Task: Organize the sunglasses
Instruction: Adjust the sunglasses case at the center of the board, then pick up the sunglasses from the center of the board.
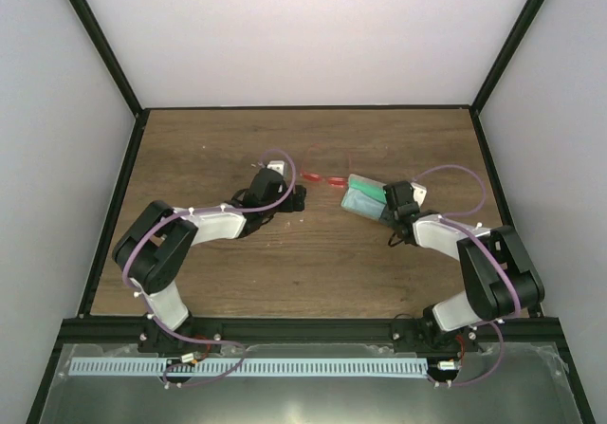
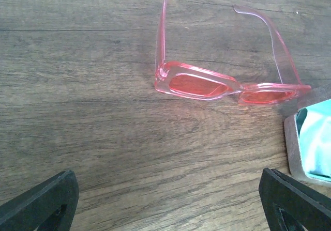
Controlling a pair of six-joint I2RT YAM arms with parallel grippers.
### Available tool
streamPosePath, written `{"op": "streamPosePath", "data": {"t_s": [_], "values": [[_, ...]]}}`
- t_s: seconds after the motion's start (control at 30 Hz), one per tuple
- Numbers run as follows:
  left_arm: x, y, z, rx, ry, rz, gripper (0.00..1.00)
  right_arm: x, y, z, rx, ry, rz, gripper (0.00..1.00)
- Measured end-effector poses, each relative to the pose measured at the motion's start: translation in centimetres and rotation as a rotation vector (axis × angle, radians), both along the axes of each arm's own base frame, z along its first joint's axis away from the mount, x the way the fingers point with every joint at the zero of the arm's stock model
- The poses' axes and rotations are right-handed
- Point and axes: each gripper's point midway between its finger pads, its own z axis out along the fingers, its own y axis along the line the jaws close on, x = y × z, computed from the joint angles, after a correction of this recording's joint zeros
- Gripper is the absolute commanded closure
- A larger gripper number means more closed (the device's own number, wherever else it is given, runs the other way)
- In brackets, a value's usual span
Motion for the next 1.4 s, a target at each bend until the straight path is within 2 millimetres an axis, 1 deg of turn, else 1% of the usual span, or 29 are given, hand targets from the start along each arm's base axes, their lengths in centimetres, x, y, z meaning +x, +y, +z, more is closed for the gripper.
{"op": "streamPosePath", "data": {"t_s": [0.03,0.07,0.13,0.17,0.23,0.3,0.37,0.43,0.5,0.53,0.6,0.67,0.73,0.8,0.9,0.97,1.0,1.07,1.13,1.2,1.27,1.3,1.4], "values": [[0.0,-0.1,0.0,-0.003,-0.001,-0.003,0.02,0.0,-0.3,0.1,-0.012,0.002,-0.012,0.96],[0.0,-0.1,0.1,-0.005,-0.002,-0.003,0.03,0.0,-0.6,0.2,-0.023,0.005,-0.024,0.91],[0.0,-0.2,0.1,-0.009,-0.004,-0.005,0.02,-0.2,-1.0,0.2,-0.034,0.011,-0.045,0.79],[0.0,-0.1,0.1,-0.009,-0.005,-0.006,0.02,-0.3,-1.1,0.2,-0.035,0.012,-0.052,0.69],[-0.4,0.1,-0.3,-0.008,0.002,-0.005,0.02,-0.5,-1.3,0.6,-0.030,0.005,-0.066,0.57],[-1.0,0.5,-0.6,-0.006,0.012,-0.003,0.02,-0.5,-1.3,1.5,-0.012,-0.021,-0.073,0.49],[-1.6,1.0,-0.7,-0.007,0.021,0.005,0.02,-0.8,-1.1,2.9,0.021,-0.069,-0.071,0.46],[-1.8,1.3,-0.3,-0.013,0.018,0.013,0.02,-1.2,-0.8,4.4,0.057,-0.120,-0.058,0.45],[-1.6,1.3,0.1,-0.017,0.010,0.022,0.04,-1.6,-0.1,5.9,0.092,-0.170,-0.032,0.45],[-1.4,1.3,0.3,-0.014,0.008,0.026,0.07,-1.7,0.2,6.7,0.107,-0.193,-0.018,0.45],[-0.6,1.1,0.7,-0.002,0.010,0.034,0.16,-1.9,1.0,8.0,0.137,-0.229,0.010,0.45],[1.4,0.4,1.8,0.002,-0.001,0.040,0.24,-2.1,1.8,8.8,0.163,-0.251,0.043,0.45],[3.7,-0.1,3.0,-0.010,-0.019,0.052,0.30,-2.3,2.5,9.4,0.182,-0.262,0.072,0.46],[6.7,-0.5,4.6,-0.018,-0.045,0.063,0.33,-2.6,3.1,10.0,0.204,-0.278,0.103,0.46],[9.8,-0.8,5.3,-0.015,-0.053,0.069,0.34,-3.1,3.4,10.9,0.221,-0.302,0.126,0.46],[11.6,-1.1,4.9,-0.004,-0.043,0.068,0.36,-3.3,3.4,11.6,0.228,-0.321,0.137,0.46],[12.4,-1.4,4.4,0.005,-0.034,0.063,0.37,-3.4,3.4,11.8,0.229,-0.328,0.144,0.46],[13.4,-2.1,2.9,0.027,-0.009,0.047,0.39,-3.5,3.5,12.1,0.227,-0.335,0.155,0.46],[14.0,-2.7,1.1,0.055,0.022,0.023,0.41,-3.6,3.5,12.1,0.223,-0.335,0.163,0.46],[14.1,-3.0,-0.2,0.075,0.045,0.008,0.41,-3.6,3.5,12.1,0.214,-0.333,0.171,0.46],[13.7,-3.0,-1.7,0.101,0.074,-0.009,0.42,-3.6,3.5,12.0,0.208,-0.330,0.175,0.46],[13.5,-2.9,-2.1,0.114,0.087,-0.014,0.43,-3.6,3.5,12.0,0.207,-0.329,0.176,0.46],[13.3,-2.7,-2.6,0.139,0.101,-0.027,0.47,-3.6,3.6,11.8,0.204,-0.322,0.181,0.46]]}}
